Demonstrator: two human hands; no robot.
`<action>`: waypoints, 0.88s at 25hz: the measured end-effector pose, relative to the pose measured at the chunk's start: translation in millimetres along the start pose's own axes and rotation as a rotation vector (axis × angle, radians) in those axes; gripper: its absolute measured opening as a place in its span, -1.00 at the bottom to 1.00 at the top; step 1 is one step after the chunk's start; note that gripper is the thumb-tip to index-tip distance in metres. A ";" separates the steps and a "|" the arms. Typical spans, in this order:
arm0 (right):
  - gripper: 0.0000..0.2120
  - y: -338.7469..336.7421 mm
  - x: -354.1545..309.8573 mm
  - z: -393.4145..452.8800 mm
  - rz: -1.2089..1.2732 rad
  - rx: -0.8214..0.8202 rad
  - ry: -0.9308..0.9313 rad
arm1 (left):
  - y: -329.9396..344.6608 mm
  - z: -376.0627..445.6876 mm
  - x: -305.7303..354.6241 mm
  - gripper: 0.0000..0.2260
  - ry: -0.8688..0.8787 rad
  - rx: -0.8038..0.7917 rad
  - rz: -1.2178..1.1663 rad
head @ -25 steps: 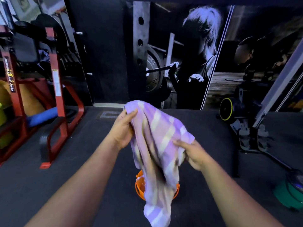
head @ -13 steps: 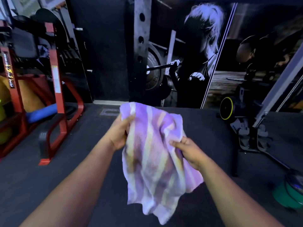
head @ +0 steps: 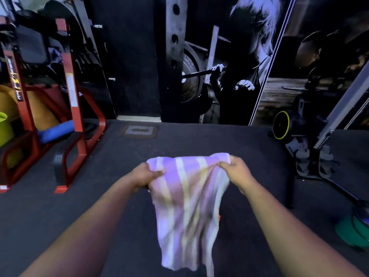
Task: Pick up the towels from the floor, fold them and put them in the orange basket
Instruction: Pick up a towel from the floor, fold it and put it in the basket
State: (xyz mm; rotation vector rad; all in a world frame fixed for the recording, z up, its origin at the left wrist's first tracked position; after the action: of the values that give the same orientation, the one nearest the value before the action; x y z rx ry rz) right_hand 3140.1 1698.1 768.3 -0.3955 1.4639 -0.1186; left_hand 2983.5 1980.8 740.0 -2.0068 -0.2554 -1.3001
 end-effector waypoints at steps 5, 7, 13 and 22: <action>-0.77 -20.2 -3.2 21.4 -0.078 0.283 0.173 | -7.9 7.0 33.8 -0.76 -0.076 0.017 -0.701; -0.77 -7.1 2.5 16.0 0.419 0.084 0.471 | 9.0 -1.0 20.3 -0.73 -0.070 0.026 -0.440; -0.83 -20.8 -1.1 21.3 0.068 -0.057 0.140 | -19.2 9.6 48.2 -0.83 -0.049 0.076 -0.636; -0.83 -23.7 13.4 26.5 0.459 -0.089 0.280 | -12.4 19.7 30.5 -0.89 -0.025 0.273 -0.397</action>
State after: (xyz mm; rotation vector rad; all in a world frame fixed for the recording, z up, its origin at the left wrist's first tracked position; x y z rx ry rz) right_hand 3171.4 1676.9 764.9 -0.1072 1.8053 0.2698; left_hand 3005.5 1996.4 767.3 -1.7937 -0.8316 -1.3897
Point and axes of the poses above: each hand's wrist, its own z-axis towards the middle knuckle, its own y-axis out of the palm, x = y × z, the point moved 5 cm from there along z, towards the middle knuckle, and after that the axes turned 13 degrees about x, right-handed, at the moved point
